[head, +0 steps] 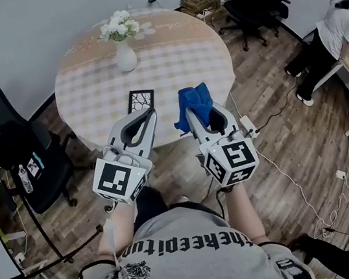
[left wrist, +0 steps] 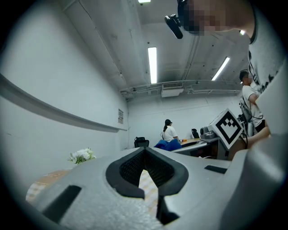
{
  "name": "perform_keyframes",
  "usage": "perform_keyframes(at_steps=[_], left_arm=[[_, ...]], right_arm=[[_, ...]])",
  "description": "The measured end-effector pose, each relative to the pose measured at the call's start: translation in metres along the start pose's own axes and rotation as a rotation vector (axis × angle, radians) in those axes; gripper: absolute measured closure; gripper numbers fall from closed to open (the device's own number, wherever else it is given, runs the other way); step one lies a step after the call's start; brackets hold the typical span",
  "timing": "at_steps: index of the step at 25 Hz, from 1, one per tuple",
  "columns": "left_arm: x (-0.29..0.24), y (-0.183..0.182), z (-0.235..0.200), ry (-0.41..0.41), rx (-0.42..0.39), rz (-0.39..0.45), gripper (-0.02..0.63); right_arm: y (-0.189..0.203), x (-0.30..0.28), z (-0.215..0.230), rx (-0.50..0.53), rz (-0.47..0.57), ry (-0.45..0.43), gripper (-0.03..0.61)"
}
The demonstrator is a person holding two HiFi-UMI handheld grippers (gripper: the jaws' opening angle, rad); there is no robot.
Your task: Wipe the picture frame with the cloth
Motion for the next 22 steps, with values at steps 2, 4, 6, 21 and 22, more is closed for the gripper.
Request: perform_keyframes(at_steps=[2,4,6,21,22], left_arm=[[0.005,-0.001,0.004,-0.017,-0.001,0.0,0.597],[0.011,-0.002,0.008,-0.033,-0.003,0.0,0.597],[0.016,-0.002,0.01,-0.051,-0.006,0.0,0.597],[0.054,-0.01,-0.033,-0.155,-0.006,0.017,0.597],[0.058,-0.01,-0.037,-0.156,-0.005,0.017,0.597]], right_arm=[[-0.002,0.006,-0.003,0.01,0.01,-0.012,0.429],[-0.003,0.012,-0.006,0.017,0.018,-0.025,0.428],[-0.003,0.016,-0.01,0.016,0.025,-0.04,0.428],[-0.007,0.011,-0.043,0.018,0.065,-0.063,0.428],[-0.008,0.011,-0.047,0.018,0.069,-0.059,0.428]])
Point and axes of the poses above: the fingertips, and each gripper's own axes: x backward along the fingers, z to its right, y out of its underside, the point moved 3 cm from there along x, backward along the fingers, and after that the axes turned 15 degrees about -y, right-handed, at the moved point
